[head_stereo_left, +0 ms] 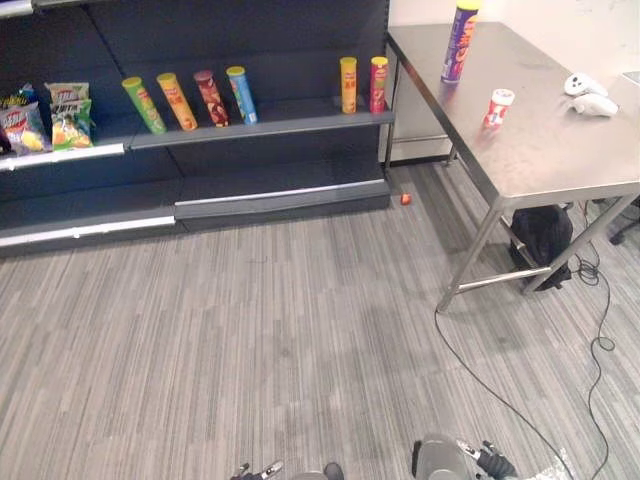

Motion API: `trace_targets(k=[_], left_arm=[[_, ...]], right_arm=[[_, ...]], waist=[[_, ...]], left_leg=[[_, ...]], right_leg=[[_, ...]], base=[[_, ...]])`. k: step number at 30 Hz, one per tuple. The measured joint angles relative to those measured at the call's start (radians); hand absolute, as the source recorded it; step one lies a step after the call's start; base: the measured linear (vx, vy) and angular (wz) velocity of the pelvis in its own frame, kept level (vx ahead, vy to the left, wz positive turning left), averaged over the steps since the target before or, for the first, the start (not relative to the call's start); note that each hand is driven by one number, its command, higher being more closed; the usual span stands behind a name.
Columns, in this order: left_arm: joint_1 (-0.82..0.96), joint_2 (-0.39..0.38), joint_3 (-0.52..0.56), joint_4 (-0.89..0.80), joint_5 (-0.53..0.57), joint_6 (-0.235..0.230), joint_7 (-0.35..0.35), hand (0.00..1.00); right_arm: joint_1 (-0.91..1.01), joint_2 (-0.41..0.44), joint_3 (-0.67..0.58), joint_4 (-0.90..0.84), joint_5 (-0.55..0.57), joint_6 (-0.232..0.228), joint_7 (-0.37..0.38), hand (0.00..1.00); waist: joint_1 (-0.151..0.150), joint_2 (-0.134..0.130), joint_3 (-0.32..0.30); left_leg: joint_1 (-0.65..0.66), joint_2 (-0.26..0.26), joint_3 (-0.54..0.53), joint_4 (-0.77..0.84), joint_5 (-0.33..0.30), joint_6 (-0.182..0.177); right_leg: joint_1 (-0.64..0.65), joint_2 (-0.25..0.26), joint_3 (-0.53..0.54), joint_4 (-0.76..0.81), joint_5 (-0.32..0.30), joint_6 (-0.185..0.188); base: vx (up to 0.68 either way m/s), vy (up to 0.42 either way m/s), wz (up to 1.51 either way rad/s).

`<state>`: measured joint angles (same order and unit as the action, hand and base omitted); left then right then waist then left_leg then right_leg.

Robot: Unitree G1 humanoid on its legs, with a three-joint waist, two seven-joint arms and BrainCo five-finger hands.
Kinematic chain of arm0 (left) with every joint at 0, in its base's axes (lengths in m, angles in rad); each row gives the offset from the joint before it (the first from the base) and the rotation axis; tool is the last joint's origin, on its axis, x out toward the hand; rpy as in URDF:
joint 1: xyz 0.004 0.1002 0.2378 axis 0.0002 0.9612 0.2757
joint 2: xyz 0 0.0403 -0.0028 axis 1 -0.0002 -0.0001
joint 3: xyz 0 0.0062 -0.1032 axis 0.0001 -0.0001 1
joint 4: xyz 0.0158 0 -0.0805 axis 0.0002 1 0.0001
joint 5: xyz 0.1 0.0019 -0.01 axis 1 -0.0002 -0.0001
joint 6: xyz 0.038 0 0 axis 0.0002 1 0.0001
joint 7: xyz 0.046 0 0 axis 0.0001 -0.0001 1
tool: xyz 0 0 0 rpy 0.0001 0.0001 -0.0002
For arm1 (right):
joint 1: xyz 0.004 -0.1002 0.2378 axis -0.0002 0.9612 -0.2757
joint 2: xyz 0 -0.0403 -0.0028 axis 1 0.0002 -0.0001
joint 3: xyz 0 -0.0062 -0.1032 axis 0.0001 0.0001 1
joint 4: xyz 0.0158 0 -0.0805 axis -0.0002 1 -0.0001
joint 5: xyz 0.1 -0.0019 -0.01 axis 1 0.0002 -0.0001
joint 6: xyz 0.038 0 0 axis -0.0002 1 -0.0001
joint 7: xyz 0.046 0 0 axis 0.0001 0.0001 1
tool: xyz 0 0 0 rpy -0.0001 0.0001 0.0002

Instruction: Put the gum and the chips on the shelf.

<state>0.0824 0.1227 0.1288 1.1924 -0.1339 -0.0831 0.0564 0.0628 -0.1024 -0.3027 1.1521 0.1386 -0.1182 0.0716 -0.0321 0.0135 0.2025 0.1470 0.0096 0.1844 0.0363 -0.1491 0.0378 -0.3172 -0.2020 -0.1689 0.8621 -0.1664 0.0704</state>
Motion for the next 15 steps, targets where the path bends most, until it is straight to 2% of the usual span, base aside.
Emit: trace_targets(k=[1, 3, 4, 5, 6, 8, 10, 11, 13, 15], left_arm=[[-0.002, -0.005, 0.012, -0.001, 0.001, 0.000, 0.000, 0.00], [-0.010, -0.016, 0.047, 0.000, 0.002, 0.000, 0.001, 0.00], [-0.008, -0.025, 0.079, 0.000, 0.007, -0.001, 0.001, 0.00], [-0.008, -0.028, 0.112, 0.000, 0.024, -0.001, 0.001, 0.00], [-0.011, -0.040, 0.136, 0.000, 0.031, -0.001, 0.001, 0.00], [-0.008, -0.077, 0.179, 0.000, 0.032, -0.002, -0.005, 0.00], [-0.009, -0.091, 0.203, -0.005, 0.034, -0.002, -0.015, 0.00], [-0.008, -0.099, 0.221, -0.012, 0.038, -0.001, -0.022, 0.00], [-0.008, -0.097, 0.233, -0.033, 0.038, -0.002, -0.027, 0.00], [-0.008, -0.117, 0.269, -0.082, 0.027, -0.001, -0.027, 0.00]], right_arm=[[0.000, 0.003, -0.010, 0.000, 0.000, 0.000, -0.001, 0.00], [0.002, 0.006, -0.015, 0.003, 0.000, 0.001, 0.000, 0.00], [0.006, 0.010, -0.020, 0.002, -0.001, 0.004, 0.000, 0.00], [0.016, 0.022, -0.038, 0.002, -0.002, 0.004, 0.000, 0.00], [0.025, 0.026, -0.054, 0.005, -0.004, 0.006, -0.001, 0.00], [0.030, 0.003, -0.063, 0.006, -0.012, 0.006, -0.001, 0.00], [0.030, 0.002, -0.062, 0.004, -0.024, 0.006, -0.001, 0.00], [0.032, 0.001, -0.058, 0.002, -0.025, 0.006, -0.001, 0.00], [0.037, 0.002, -0.045, 0.001, -0.025, 0.006, -0.001, 0.00], [0.048, -0.007, -0.013, -0.019, -0.023, 0.006, 0.001, 0.00]], waist=[[0.000, 0.002, 0.001], [-0.005, 0.008, 0.003], [-0.007, 0.008, 0.001], [-0.009, 0.000, 0.001], [-0.016, 0.002, 0.002], [-0.013, 0.045, -0.005], [-0.010, 0.057, -0.011], [-0.008, 0.059, -0.014], [0.002, 0.049, -0.016], [0.010, 0.042, -0.015]], left_leg=[[0.008, 0.007, 0.000, 0.000, -0.006, -0.006], [0.032, 0.035, -0.008, -0.001, -0.033, -0.036], [0.039, 0.052, -0.013, 0.000, -0.052, -0.061], [0.051, 0.058, -0.030, -0.002, -0.078, -0.081], [0.072, 0.077, -0.047, -0.008, -0.101, -0.107], [0.084, 0.123, -0.056, -0.017, -0.087, -0.119], [0.107, 0.152, -0.058, -0.011, -0.029, -0.141], [0.102, 0.172, -0.060, 0.041, -0.021, -0.154], [0.038, 0.195, -0.069, 0.223, -0.030, -0.169], [-0.171, 0.228, -0.149, 0.669, 0.023, -0.250]], right_leg=[[-0.009, 0.014, -0.011, -0.065, 0.000, 0.000], [-0.011, 0.056, -0.018, -0.303, 0.016, 0.011], [-0.005, 0.077, -0.006, -0.474, 0.054, 0.017], [0.010, 0.080, 0.029, -0.626, 0.120, 0.022], [0.034, 0.098, 0.033, -0.657, 0.241, -0.002], [0.024, 0.142, -0.001, -0.612, 0.169, -0.053], [0.043, 0.166, -0.015, -0.581, 0.116, -0.073], [0.073, 0.182, -0.028, -0.584, 0.093, -0.086], [0.121, 0.185, -0.050, -0.598, 0.067, -0.092], [0.192, 0.189, -0.086, -0.617, 0.036, -0.100]], base=[[0.25, -0.156, 0.13], [0.24, -0.188, 0.13], [0.32, -0.278, 0.18], [0.42, -0.379, 0.30], [0.38, -0.345, 0.29], [0.37, -0.316, 0.18], [0.42, -0.340, 0.06], [0.32, -0.274, 0.15], [0.22, -0.196, 0.34], [0.27, -0.163, 0.46]])
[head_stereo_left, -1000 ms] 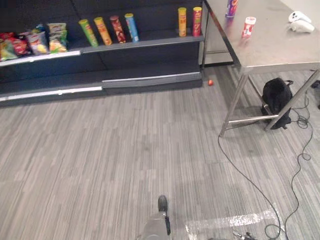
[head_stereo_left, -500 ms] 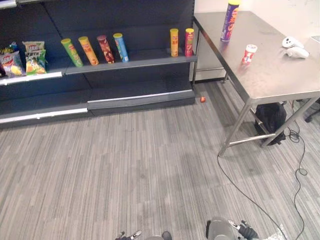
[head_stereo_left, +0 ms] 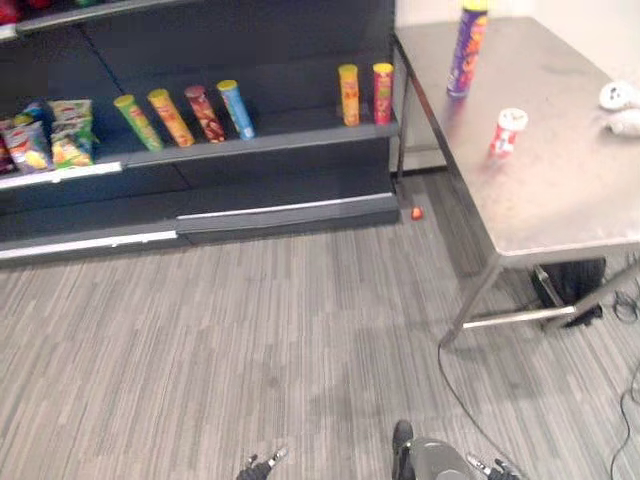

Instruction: Put the gum and the chips on the shelf.

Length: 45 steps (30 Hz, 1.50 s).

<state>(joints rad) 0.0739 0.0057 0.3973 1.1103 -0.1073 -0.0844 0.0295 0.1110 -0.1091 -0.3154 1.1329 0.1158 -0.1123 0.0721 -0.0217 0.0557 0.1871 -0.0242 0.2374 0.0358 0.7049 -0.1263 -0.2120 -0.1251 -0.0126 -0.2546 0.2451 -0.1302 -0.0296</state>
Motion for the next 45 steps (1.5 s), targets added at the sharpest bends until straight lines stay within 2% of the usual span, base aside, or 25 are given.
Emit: trace_targets(k=[2, 5, 9, 11, 13, 14, 15, 17, 20, 22, 23, 25, 26, 27, 29, 31, 32, 33, 34, 35, 36, 37, 40, 43, 45], left_arm=[[0.001, -0.003, 0.021, -0.017, -0.009, -0.001, 0.001, 0.00], [-0.007, -0.005, 0.022, -0.018, -0.029, -0.003, 0.002, 0.00], [-0.009, -0.003, 0.023, -0.018, -0.047, -0.010, 0.003, 0.00], [-0.005, -0.004, 0.022, -0.015, -0.046, -0.016, 0.010, 0.00], [0.011, -0.003, 0.022, -0.013, -0.047, -0.016, 0.012, 0.00], [0.019, 0.013, 0.021, 0.004, -0.046, -0.017, 0.014, 0.00], [0.033, 0.034, 0.019, 0.010, -0.046, -0.018, 0.014, 0.00], [0.035, 0.071, -0.009, 0.037, -0.043, -0.018, 0.012, 0.00], [0.026, 0.099, -0.093, 0.053, -0.008, -0.017, 0.014, 0.00], [0.026, 0.103, -0.157, 0.054, 0.018, -0.019, 0.021, 0.00], [0.026, 0.112, -0.205, 0.054, 0.018, -0.018, 0.024, 0.00], [0.027, 0.127, -0.264, 0.056, 0.012, -0.015, 0.027, 0.00], [0.026, 0.129, -0.285, 0.058, 0.012, -0.015, 0.029, 0.00], [0.025, 0.129, -0.292, 0.059, 0.013, -0.015, 0.029, 0.00], [0.009, 0.129, -0.297, 0.069, 0.018, -0.013, 0.030, 0.00], [0.002, 0.122, -0.294, 0.075, 0.019, -0.009, 0.033, 0.00], [-0.008, 0.107, -0.291, 0.078, 0.020, 0.000, 0.032, 0.00], [-0.015, 0.107, -0.288, 0.083, 0.025, 0.001, 0.031, 0.00], [-0.036, 0.092, -0.291, 0.083, 0.043, 0.002, 0.028, 0.00], [-0.039, 0.092, -0.286, 0.087, 0.051, 0.001, 0.023, 0.00], [-0.037, 0.116, -0.280, 0.092, 0.056, -0.001, 0.012, 0.00], [-0.047, 0.112, -0.266, 0.098, 0.066, 0.001, 0.011, 0.00], [-0.043, 0.099, -0.247, 0.106, 0.093, 0.001, -0.003, 0.00], [-0.030, 0.095, -0.229, 0.072, 0.093, 0.001, -0.004, 0.00], [-0.018, 0.083, -0.179, 0.039, 0.083, 0.002, -0.001, 0.00]], right_arm=[[0.002, -0.003, 0.017, -0.021, 0.003, -0.002, -0.001, 0.00], [0.010, -0.003, 0.019, -0.022, 0.005, 0.000, -0.003, 0.00], [0.019, 0.001, 0.019, -0.021, 0.012, 0.001, -0.003, 0.00], [0.021, 0.001, 0.026, -0.021, 0.012, 0.001, -0.005, 0.00], [0.019, -0.013, 0.052, -0.019, 0.011, -0.001, -0.009, 0.00], [0.016, -0.007, 0.053, -0.012, 0.011, 0.000, -0.012, 0.00], [0.009, 0.011, 0.049, 0.008, 0.009, 0.000, -0.011, 0.00], [-0.005, 0.036, 0.047, 0.026, 0.001, 0.000, -0.005, 0.00], [-0.013, 0.039, 0.045, 0.040, -0.002, -0.002, 0.000, 0.00], [-0.033, 0.033, 0.042, 0.035, 0.000, -0.009, 0.000, 0.00], [-0.044, 0.030, 0.042, 0.019, 0.003, -0.012, -0.001, 0.00], [-0.059, 0.030, 0.038, 0.013, 0.004, -0.025, -0.001, 0.00], [-0.061, 0.029, 0.039, 0.006, 0.004, -0.025, -0.001, 0.00], [-0.062, 0.029, 0.040, 0.002, 0.004, -0.025, -0.001, 0.00], [-0.077, 0.030, 0.038, 0.001, 0.005, -0.024, 0.000, 0.00], [-0.094, 0.028, 0.024, 0.002, 0.006, -0.023, -0.001, 0.00], [-0.102, 0.028, 0.005, 0.006, 0.003, -0.023, -0.003, 0.00], [-0.111, 0.025, -0.002, 0.004, 0.004, -0.023, -0.003, 0.00], [-0.124, 0.002, -0.011, -0.020, -0.002, -0.029, -0.001, 0.00], [-0.126, 0.007, -0.006, -0.021, -0.004, -0.028, -0.004, 0.00], [-0.114, 0.029, 0.004, -0.016, -0.008, -0.025, -0.005, 0.00], [-0.116, 0.023, -0.011, -0.018, -0.006, -0.023, -0.005, 0.00], [-0.105, 0.020, -0.011, -0.017, -0.029, -0.022, -0.011, 0.00], [-0.072, 0.019, -0.005, -0.018, -0.029, -0.019, -0.020, 0.00], [-0.064, 0.008, 0.030, -0.021, -0.028, -0.017, -0.019, 0.00]], waist=[[0.012, 0.003, -0.001], [0.031, 0.000, -0.003], [0.045, -0.017, -0.010], [0.050, -0.022, -0.014], [0.052, -0.016, -0.020], [0.054, -0.028, -0.040], [0.053, -0.063, -0.061], [0.046, -0.103, -0.086], [0.048, -0.110, -0.115], [0.043, -0.088, -0.108], [0.020, -0.074, -0.098], [-0.001, -0.066, -0.075], [-0.003, -0.064, -0.071], [-0.004, -0.063, -0.071], [-0.003, -0.062, -0.067], [-0.009, -0.051, -0.048], [-0.006, -0.029, -0.042], [-0.006, -0.019, -0.021], [-0.009, 0.000, 0.007], [-0.010, -0.004, 0.013], [-0.004, -0.043, 0.011], [-0.002, -0.031, 0.025], [-0.010, -0.023, 0.020], [-0.005, -0.031, 0.008], [-0.004, -0.021, -0.002]], left_leg=[[-0.103, 0.009, 0.010, 0.210, 0.006, 0.006], [-0.195, 0.030, 0.109, 0.233, -0.041, 0.077], [-0.229, 0.006, 0.196, -0.120, -0.055, 0.121], [-0.198, -0.040, 0.169, -0.472, 0.022, 0.123], [-0.199, -0.036, 0.136, -0.552, 0.070, 0.107], [-0.199, -0.059, 0.149, -0.517, 0.135, 0.115], [-0.207, -0.085, 0.165, -0.485, 0.117, 0.133], [-0.215, -0.114, 0.181, -0.438, 0.056, 0.148], [-0.176, -0.152, 0.223, -0.426, 0.011, 0.194], [-0.113, -0.158, 0.253, -0.469, -0.006, 0.210], [-0.064, -0.162, 0.264, -0.501, -0.014, 0.222], [0.031, -0.172, 0.291, -0.538, -0.030, 0.233], [0.093, -0.174, 0.314, -0.570, -0.038, 0.227], [0.115, -0.173, 0.324, -0.588, -0.043, 0.225], [0.165, -0.173, 0.368, -0.623, -0.063, 0.212], [0.198, -0.159, 0.404, -0.633, -0.085, 0.193], [0.213, -0.136, 0.410, -0.638, -0.080, 0.178], [0.223, -0.128, 0.403, -0.648, -0.073, 0.175], [0.242, -0.119, 0.397, -0.674, -0.072, 0.169], [0.250, -0.110, 0.411, -0.676, -0.073, 0.159], [0.262, -0.142, 0.418, -0.683, -0.079, 0.145], [0.290, -0.130, 0.419, -0.695, -0.094, 0.118], [0.314, -0.105, 0.415, -0.699, -0.058, 0.089], [0.259, -0.058, 0.411, -0.483, -0.050, 0.067], [0.087, 0.038, 0.337, -0.058, 0.009, 0.033]], right_leg=[[0.062, 0.000, -0.003, -0.010, -0.023, -0.003], [0.154, -0.011, -0.005, -0.057, -0.038, 0.017], [0.208, -0.081, -0.002, -0.071, -0.064, 0.062], [0.238, -0.134, 0.019, -0.070, -0.096, 0.111], [0.256, -0.153, 0.047, -0.070, -0.123, 0.154], [0.272, -0.175, 0.084, -0.090, -0.131, 0.165], [0.282, -0.193, 0.128, -0.115, -0.128, 0.164], [0.283, -0.203, 0.177, -0.121, -0.079, 0.139], [0.243, -0.236, 0.263, -0.046, 0.014, 0.148], [0.125, -0.238, 0.319, 0.194, 0.071, 0.156], [0.044, -0.246, 0.320, 0.375, 0.145, 0.159], [-0.032, -0.261, 0.268, 0.586, 0.160, 0.147], [-0.071, -0.271, 0.180, 0.665, 0.117, 0.088], [-0.087, -0.270, 0.131, 0.680, 0.090, 0.075], [-0.142, -0.256, -0.023, 0.634, 0.018, 0.062], [-0.140, -0.220, -0.143, 0.466, -0.017, 0.035], [-0.092, -0.189, -0.186, 0.401, -0.028, 0.056], [-0.105, -0.193, -0.205, 0.437, -0.020, 0.066], [-0.172, -0.202, -0.219, 0.505, -0.063, 0.072], [-0.168, -0.184, -0.223, 0.373, -0.079, 0.066], [-0.146, -0.195, -0.228, 0.209, 0.006, 0.024], [-0.134, -0.174, -0.240, 0.221, -0.025, -0.026], [-0.104, -0.141, -0.249, 0.207, -0.071, -0.024], [-0.020, -0.124, -0.257, 0.119, -0.086, 0.004], [0.046, -0.092, -0.240, 0.047, -0.073, 0.012]], base=[[0.24, -0.028, 0.15], [0.24, 0.036, 0.01], [0.27, 0.159, 0.02], [0.39, 0.394, -0.04], [0.44, 0.461, -0.37], [0.45, 0.412, -0.60], [0.48, 0.326, -0.48], [0.50, 0.265, -0.23], [0.39, 0.280, -0.29], [0.31, 0.226, -0.39], [0.24, 0.160, -0.16], [0.26, 0.126, -0.23], [0.20, 0.057, -0.37], [0.21, 0.033, -0.50], [0.22, -0.051, -0.62], [0.30, -0.112, -0.63], [0.28, -0.084, -0.50], [0.35, -0.161, -0.64], [0.18, -0.111, -0.50], [0.21, -0.138, -0.43], [0.28, -0.153, -0.39], [0.31, -0.198, -0.41], [0.24, -0.155, -0.19], [0.17, -0.109, 0.11], [0.18, -0.094, -0.18]])
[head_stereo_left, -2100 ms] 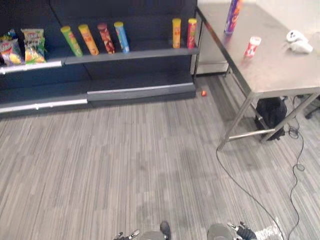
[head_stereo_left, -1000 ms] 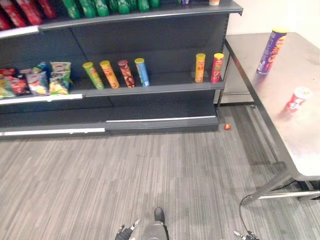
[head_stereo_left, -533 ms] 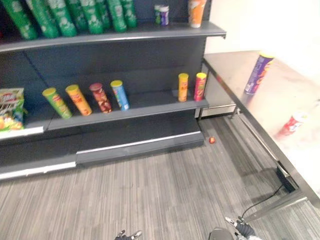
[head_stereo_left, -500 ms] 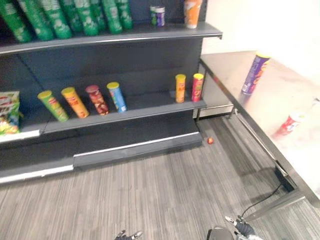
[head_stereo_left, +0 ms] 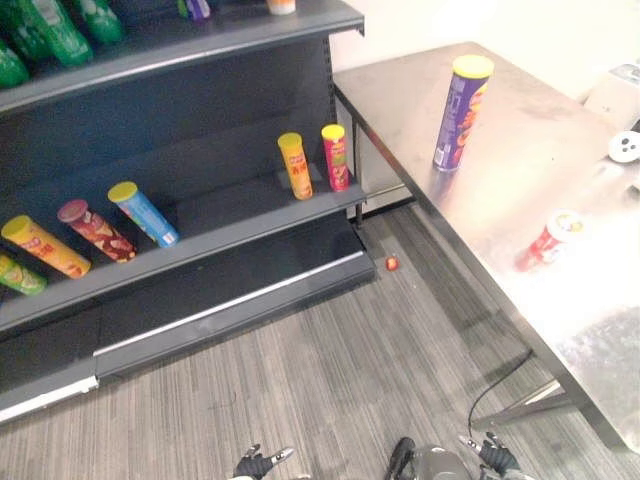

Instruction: Put the gum and the chips on the shelf.

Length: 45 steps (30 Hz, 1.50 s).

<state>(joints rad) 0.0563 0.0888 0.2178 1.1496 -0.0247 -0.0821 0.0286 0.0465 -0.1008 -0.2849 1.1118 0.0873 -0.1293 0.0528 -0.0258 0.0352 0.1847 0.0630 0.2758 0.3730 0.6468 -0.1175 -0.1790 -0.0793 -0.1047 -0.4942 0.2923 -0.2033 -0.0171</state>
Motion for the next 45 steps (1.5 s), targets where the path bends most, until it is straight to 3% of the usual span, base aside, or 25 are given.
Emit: trace_targets(k=[2, 4, 6, 9, 10, 12, 13, 14, 16, 17, 18, 19, 20, 22, 24, 26, 27, 29, 31, 32, 33, 34, 39, 45], left_arm=[[0.025, -0.011, 0.039, -0.003, -0.015, 0.000, 0.004, 0.00], [0.038, -0.027, 0.071, -0.004, -0.042, 0.002, 0.008, 0.00], [0.048, -0.036, 0.094, -0.015, -0.049, 0.001, 0.008, 0.00], [0.052, -0.038, 0.116, -0.019, -0.052, -0.002, 0.011, 0.00], [0.053, -0.039, 0.123, -0.017, -0.051, -0.002, 0.014, 0.00], [0.057, -0.045, 0.123, -0.015, -0.051, -0.003, 0.021, 0.00], [0.061, -0.051, 0.123, -0.013, -0.050, -0.002, 0.024, 0.00], [0.069, -0.037, 0.130, -0.006, -0.050, -0.002, 0.025, 0.00], [0.070, -0.019, 0.133, -0.010, -0.050, -0.011, 0.033, 0.00], [0.064, -0.002, 0.133, -0.009, -0.050, -0.020, 0.033, 0.00], [0.061, 0.003, 0.130, -0.002, -0.050, -0.024, 0.033, 0.00], [0.058, 0.004, 0.120, 0.005, -0.049, -0.023, 0.034, 0.00], [0.053, 0.014, 0.089, 0.018, -0.047, -0.024, 0.033, 0.00], [0.037, 0.027, 0.047, 0.038, -0.040, -0.025, 0.033, 0.00], [0.032, 0.028, 0.015, 0.066, -0.037, -0.024, 0.031, 0.00], [0.030, 0.024, -0.005, 0.074, -0.037, -0.024, 0.031, 0.00], [0.032, 0.025, -0.025, 0.072, -0.036, -0.024, 0.030, 0.00], [0.031, 0.026, -0.047, 0.064, -0.032, -0.024, 0.030, 0.00], [0.030, 0.030, -0.068, 0.063, -0.032, -0.024, 0.029, 0.00], [0.029, 0.036, -0.075, 0.063, -0.031, -0.024, 0.027, 0.00], [0.029, 0.037, -0.075, 0.063, -0.031, -0.024, 0.027, 0.00], [0.028, 0.028, -0.075, 0.064, -0.031, -0.024, 0.025, 0.00], [0.029, 0.026, -0.072, 0.063, -0.010, -0.024, 0.022, 0.00], [0.037, 0.032, -0.042, 0.064, 0.008, -0.023, 0.022, 0.00]], right_arm=[[0.002, -0.009, 0.022, -0.001, 0.001, -0.001, 0.000, 0.00], [0.003, -0.006, 0.017, -0.001, 0.007, -0.001, 0.000, 0.00], [0.008, -0.006, 0.016, -0.001, 0.011, 0.001, 0.000, 0.00], [0.026, -0.004, 0.013, 0.000, 0.011, 0.018, 0.000, 0.00], [0.037, -0.002, 0.010, -0.002, 0.011, 0.017, -0.001, 0.00], [0.061, -0.005, 0.007, -0.005, 0.011, 0.017, -0.002, 0.00], [0.069, -0.010, 0.007, -0.007, 0.011, 0.016, -0.001, 0.00], [0.084, -0.005, 0.009, 0.002, 0.011, 0.020, -0.006, 0.00], [0.097, 0.014, 0.020, 0.002, 0.010, 0.018, -0.002, 0.00], [0.100, 0.034, 0.016, 0.012, 0.010, 0.018, -0.001, 0.00], [0.088, 0.037, -0.003, 0.030, 0.011, 0.015, 0.000, 0.00], [0.081, 0.038, -0.019, 0.038, 0.011, 0.014, 0.001, 0.00], [0.069, 0.042, -0.044, 0.044, 0.011, 0.015, 0.001, 0.00], [0.063, 0.051, -0.096, 0.045, 0.012, 0.015, 0.002, 0.00], [0.050, 0.041, -0.112, 0.051, 0.030, 0.017, 0.000, 0.00], [0.045, 0.031, -0.108, 0.054, 0.050, 0.017, 0.000, 0.00], [0.027, 0.026, -0.107, 0.066, 0.063, 0.017, -0.001, 0.00], [0.028, 0.019, -0.104, 0.075, 0.071, 0.021, -0.002, 0.00], [0.039, 0.019, -0.103, 0.078, 0.078, 0.021, -0.006, 0.00], [0.045, 0.019, -0.107, 0.085, 0.081, 0.022, -0.008, 0.00], [0.045, 0.018, -0.114, 0.087, 0.084, 0.022, -0.008, 0.00], [0.048, 0.012, -0.143, 0.095, 0.088, 0.022, -0.008, 0.00], [0.057, 0.009, -0.207, 0.121, 0.089, 0.029, -0.014, 0.00], [0.064, -0.003, -0.340, 0.122, 0.120, 0.031, -0.025, 0.00]], waist=[[0.007, 0.009, -0.003], [0.010, 0.010, -0.004], [0.018, 0.008, -0.005], [0.036, -0.010, -0.012], [0.036, -0.017, -0.015], [0.037, -0.013, -0.020], [0.036, -0.003, -0.026], [0.038, -0.012, -0.052], [0.029, -0.044, -0.079], [0.035, -0.077, -0.084], [0.048, -0.082, -0.089], [0.049, -0.077, -0.093], [0.045, -0.078, -0.100], [0.040, -0.084, -0.103], [0.041, -0.065, -0.097], [0.036, -0.045, -0.094], [0.023, -0.026, -0.088], [0.022, -0.023, -0.087], [0.022, -0.023, -0.089], [0.024, -0.032, -0.093], [0.025, -0.029, -0.091], [0.024, -0.026, -0.090], [0.027, -0.027, -0.094], [0.026, -0.039, -0.103]], left_leg=[[-0.086, 0.049, -0.031, 0.223, 0.032, 0.001], [-0.122, 0.057, -0.020, 0.306, -0.006, 0.016], [-0.158, 0.053, 0.001, 0.291, -0.050, 0.046], [-0.220, 0.020, -0.013, 0.096, -0.079, 0.080], [-0.228, -0.012, -0.054, -0.048, -0.077, 0.084], [-0.200, -0.068, -0.179, -0.355, -0.018, 0.109], [-0.192, -0.074, -0.226, -0.431, 0.008, 0.111], [-0.176, -0.110, -0.257, -0.470, 0.067, 0.046], [-0.181, -0.135, -0.240, -0.463, 0.042, 0.026], [-0.193, -0.167, -0.268, -0.396, 0.012, 0.012], [-0.202, -0.192, -0.374, -0.338, -0.031, 0.027], [-0.197, -0.193, -0.377, -0.332, -0.060, 0.038], [-0.196, -0.193, -0.328, -0.330, -0.086, 0.072], [-0.183, -0.193, -0.283, -0.334, -0.095, 0.083], [-0.117, -0.186, -0.188, -0.396, -0.105, 0.101], [-0.085, -0.177, -0.118, -0.430, -0.102, 0.106], [-0.061, -0.166, -0.053, -0.467, -0.091, 0.125], [-0.025, -0.168, 0.008, -0.492, -0.088, 0.129], [-0.001, -0.178, 0.031, -0.507, -0.087, 0.124], [0.012, -0.196, 0.023, -0.508, -0.083, 0.120], [0.011, -0.198, 0.015, -0.511, -0.080, 0.117], [0.011, -0.204, -0.065, -0.526, -0.077, 0.117], [0.035, -0.192, -0.087, -0.559, -0.081, 0.102], [0.067, -0.190, -0.077, -0.576, -0.086, 0.098]], right_leg=[[0.037, 0.031, 0.063, -0.023, -0.004, -0.022], [0.080, 0.041, 0.134, -0.047, -0.004, -0.023], [0.107, 0.039, 0.218, -0.066, -0.004, -0.022], [0.122, -0.007, 0.340, -0.090, 0.010, 0.022], [0.132, -0.033, 0.384, -0.104, 0.014, 0.055], [0.138, -0.069, 0.461, -0.119, 0.012, 0.120], [0.135, -0.069, 0.479, -0.120, 0.011, 0.140], [0.138, -0.096, 0.530, -0.140, 0.018, 0.185], [0.118, -0.092, 0.518, -0.139, 0.035, 0.188], [0.096, -0.090, 0.501, -0.132, 0.053, 0.159], [0.094, -0.097, 0.550, -0.158, 0.077, 0.158], [0.093, -0.097, 0.571, -0.172, 0.093, 0.157], [0.080, -0.104, 0.598, -0.197, 0.122, 0.156], [0.048, -0.105, 0.632, -0.212, 0.189, 0.156], [0.000, -0.093, 0.681, -0.203, 0.264, 0.139], [-0.022, -0.084, 0.631, -0.218, 0.330, 0.115], [-0.034, -0.092, 0.491, -0.212, 0.336, 0.081], [-0.051, -0.105, 0.275, -0.162, 0.291, 0.030], [-0.029, -0.102, 0.208, -0.203, 0.290, 0.033], [-0.011, -0.098, 0.227, -0.246, 0.298, 0.089], [-0.004, -0.095, 0.231, -0.261, 0.304, 0.108], [-0.002, -0.081, 0.235, -0.288, 0.305, 0.108], [0.056, -0.049, 0.238, -0.387, 0.320, 0.131], [0.071, -0.034, 0.271, -0.404, 0.338, 0.129]], base=[[0.15, 0.023, -0.81], [0.22, 0.105, -1.16], [0.25, 0.167, -1.23], [0.24, 0.266, -1.29], [0.25, 0.370, -1.05], [0.29, 0.489, -1.04], [0.27, 0.530, -1.01], [0.28, 0.466, -0.75], [0.26, 0.335, -0.53], [0.21, 0.189, -0.94], [0.18, 0.187, -1.13], [0.15, 0.242, -1.17], [0.09, 0.275, -1.04], [0.03, 0.242, -1.08], [-0.02, 0.187, -1.45], [-0.07, 0.121, -1.36], [-0.11, 0.053, -1.25], [-0.07, 0.025, -1.00], [0.00, 0.003, -0.64], [0.03, -0.017, -0.42], [0.03, -0.087, -0.31], [0.02, -0.086, -0.21], [0.00, -0.057, -0.01], [0.06, 0.013, -0.10]])
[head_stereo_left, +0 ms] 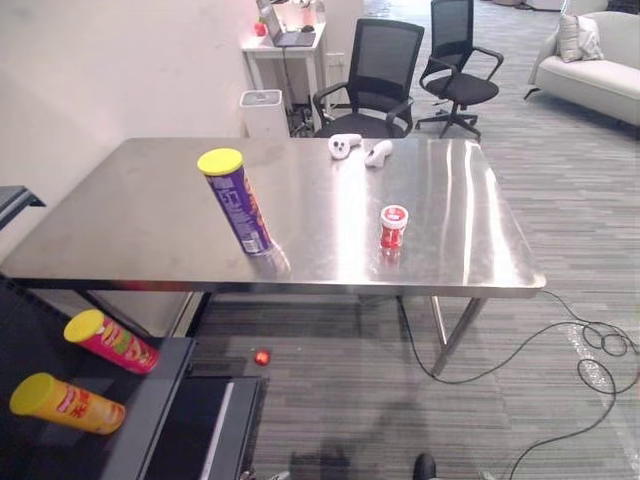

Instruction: Put the gum and the chips on the shelf.

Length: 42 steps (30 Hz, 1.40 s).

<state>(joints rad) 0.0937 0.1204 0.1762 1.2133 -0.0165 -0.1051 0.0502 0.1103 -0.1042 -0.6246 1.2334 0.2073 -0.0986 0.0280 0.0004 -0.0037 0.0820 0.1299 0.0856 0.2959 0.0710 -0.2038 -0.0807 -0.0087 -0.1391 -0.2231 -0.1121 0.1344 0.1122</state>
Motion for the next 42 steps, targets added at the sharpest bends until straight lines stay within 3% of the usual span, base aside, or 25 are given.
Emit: trace_targets(k=[4, 7, 10, 12, 17, 22, 26, 29, 42], left_arm=[[-0.001, -0.001, 0.028, -0.001, 0.001, 0.001, -0.008, 0.00], [-0.010, -0.003, 0.050, -0.005, 0.002, 0.000, -0.014, 0.00], [-0.009, -0.004, 0.067, -0.012, 0.002, 0.000, -0.013, 0.00], [-0.009, -0.005, 0.067, -0.031, 0.000, 0.000, -0.012, 0.00], [-0.001, -0.031, 0.100, -0.046, 0.000, 0.001, -0.002, 0.00], [0.036, -0.040, 0.103, -0.080, 0.000, 0.004, 0.015, 0.00], [0.051, -0.043, 0.104, -0.080, 0.000, 0.013, 0.017, 0.00], [0.051, -0.043, 0.104, -0.095, 0.000, 0.021, 0.017, 0.00], [0.059, -0.034, 0.083, -0.121, 0.000, 0.020, 0.017, 0.00]], right_arm=[[-0.022, -0.025, -0.121, 0.000, 0.037, 0.001, -0.005, 0.00], [-0.058, -0.097, -0.276, -0.008, 0.081, 0.000, -0.044, 0.00], [-0.090, -0.148, -0.325, -0.086, 0.111, -0.006, -0.093, 0.00], [-0.097, -0.171, -0.325, -0.172, 0.115, -0.014, -0.133, 0.00], [-0.114, -0.172, -0.233, -0.659, 0.066, -0.045, -0.274, 0.00], [-0.160, -0.169, -0.204, -0.845, -0.005, -0.080, -0.335, 0.00], [-0.152, -0.161, -0.111, -1.010, -0.039, -0.083, -0.321, 0.00], [-0.146, -0.164, -0.042, -1.118, -0.074, -0.090, -0.266, 0.00], [-0.150, -0.262, 0.258, -1.166, -0.091, -0.096, -0.097, 0.00]], waist=[[-0.002, 0.000, 0.001], [-0.016, 0.000, 0.001], [-0.026, 0.004, 0.003], [-0.026, 0.005, 0.003], [-0.027, 0.011, 0.005], [-0.025, 0.015, 0.002], [-0.026, 0.016, 0.002], [-0.026, 0.013, 0.003], [-0.009, 0.001, 0.005]], left_leg=[[0.016, -0.006, -0.006, -0.002, -0.008, 0.006], [0.021, -0.017, -0.007, -0.003, -0.013, 0.009], [0.029, -0.023, -0.009, -0.005, -0.017, 0.014], [0.029, -0.024, -0.009, -0.007, -0.017, 0.014], [0.030, -0.018, -0.006, -0.015, -0.027, 0.013], [0.029, -0.006, -0.009, -0.015, -0.029, 0.011], [0.024, -0.005, -0.022, -0.015, -0.029, 0.011], [0.014, -0.006, -0.037, -0.013, -0.028, 0.011], [-0.042, -0.008, -0.116, 0.011, -0.027, 0.013]], right_leg=[[0.003, 0.001, 0.018, 0.002, 0.003, 0.001], [0.005, -0.008, 0.025, 0.004, 0.003, 0.001], [0.007, -0.011, 0.032, 0.004, 0.003, 0.001], [0.006, -0.012, 0.036, 0.004, 0.003, 0.001], [-0.008, -0.002, 0.055, -0.001, 0.004, 0.002], [-0.008, 0.003, 0.051, -0.001, 0.004, 0.002], [-0.007, 0.002, 0.038, 0.001, 0.003, 0.002], [-0.007, -0.001, 0.024, 0.004, 0.003, 0.002], [-0.009, -0.014, -0.045, 0.004, 0.003, 0.002]], base=[[0.07, 0.034, -0.19], [0.03, 0.033, -0.07], [-0.01, 0.016, -0.07], [-0.03, -0.002, -0.03], [-0.06, -0.031, -0.09], [-0.03, -0.043, 0.01], [-0.01, -0.023, 0.07], [-0.01, -0.020, 0.12], [-0.01, -0.015, 0.16]])
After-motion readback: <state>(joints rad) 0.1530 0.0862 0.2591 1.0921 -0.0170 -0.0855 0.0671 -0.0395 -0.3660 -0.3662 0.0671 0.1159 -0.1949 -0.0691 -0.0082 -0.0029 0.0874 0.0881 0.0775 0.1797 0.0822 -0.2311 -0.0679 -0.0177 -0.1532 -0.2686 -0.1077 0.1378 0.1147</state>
